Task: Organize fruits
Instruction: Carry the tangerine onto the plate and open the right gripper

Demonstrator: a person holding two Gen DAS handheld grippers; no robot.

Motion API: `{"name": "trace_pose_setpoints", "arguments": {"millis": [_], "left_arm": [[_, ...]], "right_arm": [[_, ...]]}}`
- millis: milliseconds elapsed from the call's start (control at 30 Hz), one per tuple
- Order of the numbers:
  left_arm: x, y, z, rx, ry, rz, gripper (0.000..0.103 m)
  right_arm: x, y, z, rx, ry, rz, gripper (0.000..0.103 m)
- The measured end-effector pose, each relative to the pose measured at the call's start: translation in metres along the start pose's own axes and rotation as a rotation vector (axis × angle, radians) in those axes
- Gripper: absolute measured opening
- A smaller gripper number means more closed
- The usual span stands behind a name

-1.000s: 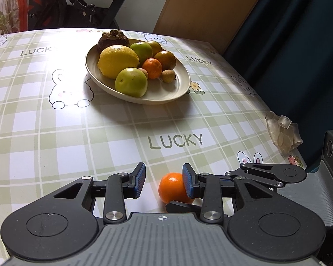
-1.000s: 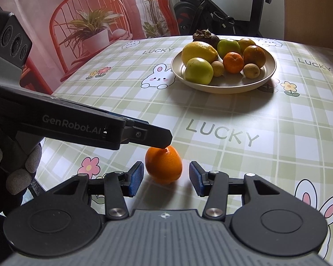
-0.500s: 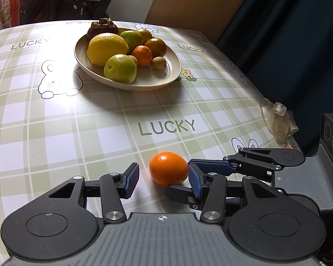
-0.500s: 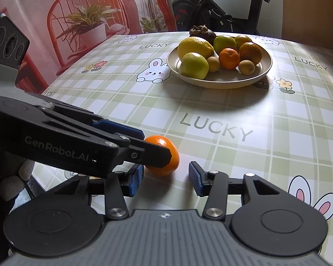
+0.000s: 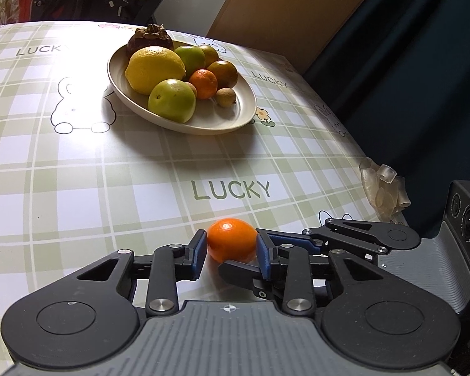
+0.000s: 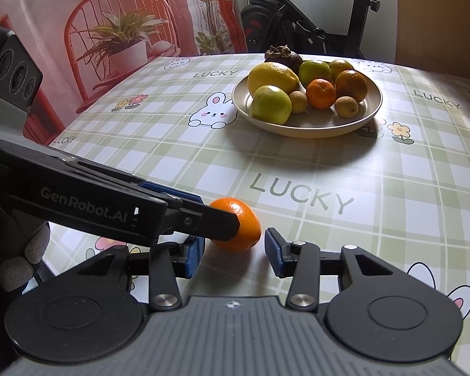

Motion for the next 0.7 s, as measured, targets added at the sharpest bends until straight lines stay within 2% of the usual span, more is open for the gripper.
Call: {"name": "trace_pose_setpoints", "arguments": {"millis": [200,333,567,700], "left_arm": [[-0.003,-0.009,-0.006,0.042,-0.011,-0.023,0.035],[-0.008,-0.030,-0.010,0.086,-0.027,-0.060,0.035],[-0.023,-0.088,-0.021,0.146,-0.055,-0.159,0.035],[-0.014,-0.115,-0.019,0.154,-0.065,-0.178,0.035]], "right_arm": [[-0.001,-0.001,-0.002,-0.001,0.005,-0.012,0.041],[-0.006,-0.010,-0.002,-0.012,0.009,-0.046,0.041],[-0.022,-0.056,-0.007,-0.038,0.013,-0.155,0.041],[-0.026,-0.086,-0.011,-0.054,0.024,-0.212,0.041]]}}
Point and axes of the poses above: each gripper's, at about its wrist camera, not at the fingertips, and x roughly the way its jaws point, z to its left, y to its underside, the point moved 3 cm from there along x, roughly the way its jaws point, and after that the axes turned 11 degrees about x, right-handed, at the moved point
